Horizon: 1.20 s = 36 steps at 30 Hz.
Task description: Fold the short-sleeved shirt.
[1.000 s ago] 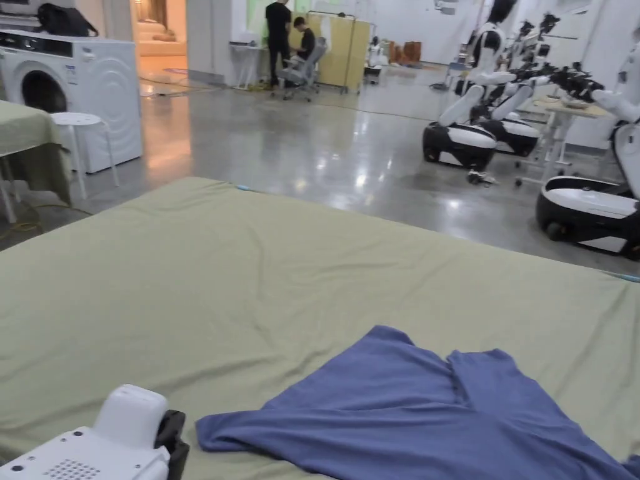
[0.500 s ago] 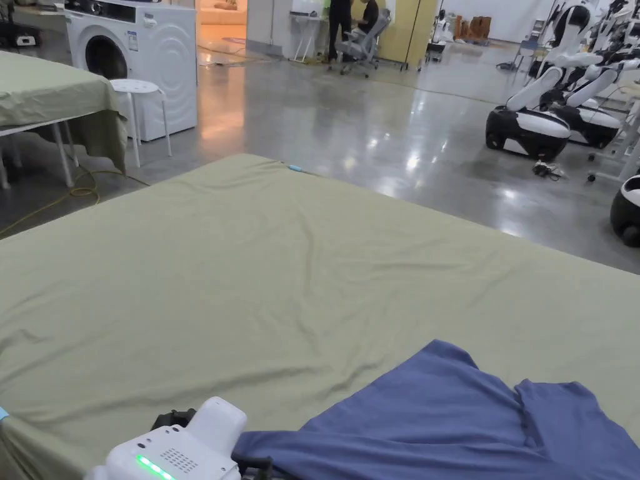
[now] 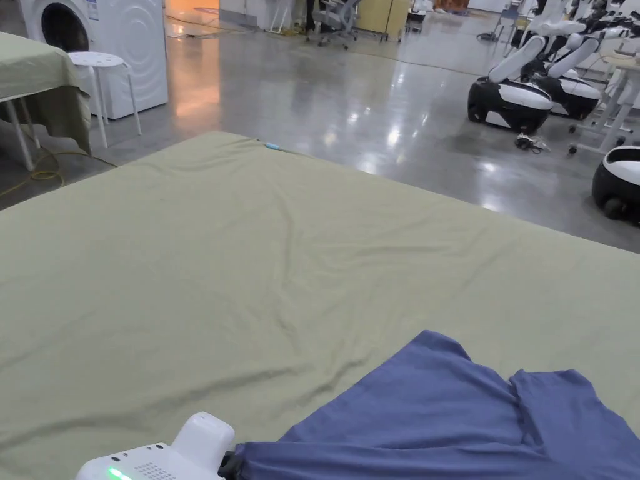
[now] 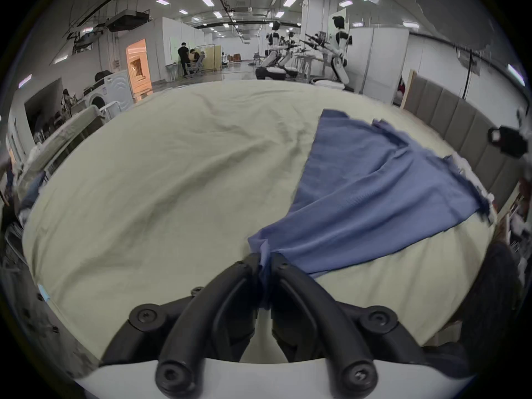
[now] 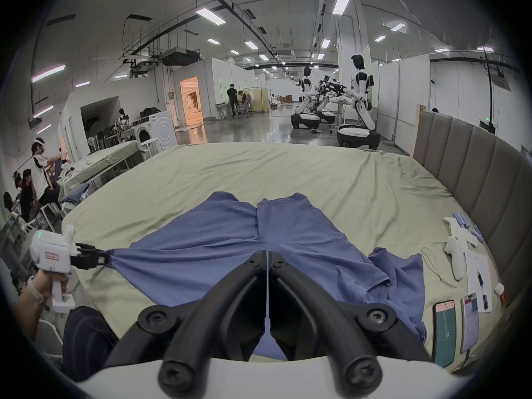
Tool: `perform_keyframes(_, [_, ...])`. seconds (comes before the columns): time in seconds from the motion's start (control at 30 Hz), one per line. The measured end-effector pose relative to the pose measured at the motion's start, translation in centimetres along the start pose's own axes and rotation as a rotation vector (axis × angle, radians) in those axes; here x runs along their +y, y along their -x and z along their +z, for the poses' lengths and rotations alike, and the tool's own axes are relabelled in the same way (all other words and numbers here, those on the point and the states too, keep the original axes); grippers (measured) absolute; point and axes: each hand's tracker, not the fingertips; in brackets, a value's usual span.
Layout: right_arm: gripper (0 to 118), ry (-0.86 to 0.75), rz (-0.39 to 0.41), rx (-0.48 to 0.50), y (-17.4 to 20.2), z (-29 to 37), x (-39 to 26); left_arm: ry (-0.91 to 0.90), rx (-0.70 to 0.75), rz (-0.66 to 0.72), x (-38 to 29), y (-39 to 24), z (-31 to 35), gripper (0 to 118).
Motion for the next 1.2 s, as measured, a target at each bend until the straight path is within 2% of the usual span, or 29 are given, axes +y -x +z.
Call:
perform_keyframes(0.23, [3,0.069,0.095,-0.064,-2.1,-3.9,1.4,-0.056,0.009,-0.006,1.7,-1.0,3.0,7])
perform_keyframes(0.37, [3,0.107,0.08,-0.104,-5.5,-9.0,2.5,-0.088,0.002,-0.009,2.5,-1.4,3.5,7])
perform_keyframes(0.5, [3,0.154,0.121,-0.166,-8.9,-15.1,3.4,-0.11,0.003,-0.003,3.7,-2.4,4.0,7])
perform_keyframes(0.57, [4,0.197,0.089,-0.145,-10.6,-18.5,3.6,-0.101,0.005,-0.004,4.3,-2.6,3.8,7])
perform_keyframes(0.6, [13,0.207,0.074,-0.131,-11.2,-19.8,3.7,-0.098,0.008,-0.004,4.4,-2.7,3.7,7])
perform_keyframes(0.63, [46,0.212,0.06,-0.111,-11.8,-21.2,3.6,-0.094,0.012,-0.005,4.5,-2.8,3.4,7])
perform_keyframes(0.67, [84,0.248,0.047,-0.089,-12.4,-22.6,3.4,-0.087,0.016,-0.006,4.8,-2.6,3.2,7])
perform_keyframes(0.7, [110,0.307,0.036,-0.084,-12.9,-24.0,3.3,-0.078,0.021,-0.005,4.9,-2.6,2.9,7])
perform_keyframes(0.73, [118,0.357,0.037,-0.086,-13.2,-25.0,3.0,-0.072,0.024,-0.004,5.0,-2.7,2.7,7])
perform_keyframes(0.8, [117,0.369,0.058,-0.068,-13.4,-26.1,2.4,-0.069,0.025,-0.005,5.3,-2.6,2.6,7])
perform_keyframes(0.87, [115,0.417,0.107,-0.127,-13.3,-26.8,1.3,-0.064,0.026,-0.006,5.4,-2.7,2.4,7])
perform_keyframes(0.9, [109,0.429,0.091,-0.123,-13.4,-27.0,0.8,-0.061,0.029,-0.009,5.5,-2.8,2.3,7])
perform_keyframes(0.93, [93,0.481,0.064,-0.116,-13.5,-27.1,0.4,-0.057,0.033,-0.01,5.5,-2.8,2.3,7])
perform_keyframes(0.97, [93,0.531,0.032,-0.121,-13.2,-27.2,0.1,-0.053,0.038,-0.011,5.5,-3.0,2.1,7])
perform_keyframes(1.0, [88,0.52,0.018,-0.106,-12.9,-26.8,-0.2,-0.05,0.041,-0.011,5.5,-3.1,2.0,7])
perform_keyframes(1.03, [80,0.441,0.024,-0.079,-12.1,-25.8,-0.2,-0.046,0.042,-0.012,5.5,-3.4,1.9,7])
perform_keyframes(1.07, [67,0.442,0.052,-0.088,-11.3,-25.1,0.1,-0.044,0.047,-0.017,5.2,-2.5,1.6,7])
perform_keyframes(1.1, [48,0.444,0.046,-0.073,-11.1,-24.7,0.3,-0.041,0.048,-0.019,5.2,-2.6,1.5,7])
perform_keyframes(1.13, [22,0.435,0.045,-0.076,-10.8,-24.2,0.4,-0.038,0.048,-0.023,5.1,-2.7,1.3,7])
perform_keyframes(1.17, [7,0.406,0.033,-0.064,-10.7,-23.6,0.7,-0.039,0.052,-0.028,5.1,-2.8,1.2,7])
perform_keyframes(1.2, [7,0.365,0.008,-0.073,-10.6,-22.8,1.1,-0.035,0.054,-0.027,4.6,-1.8,0.7,7])
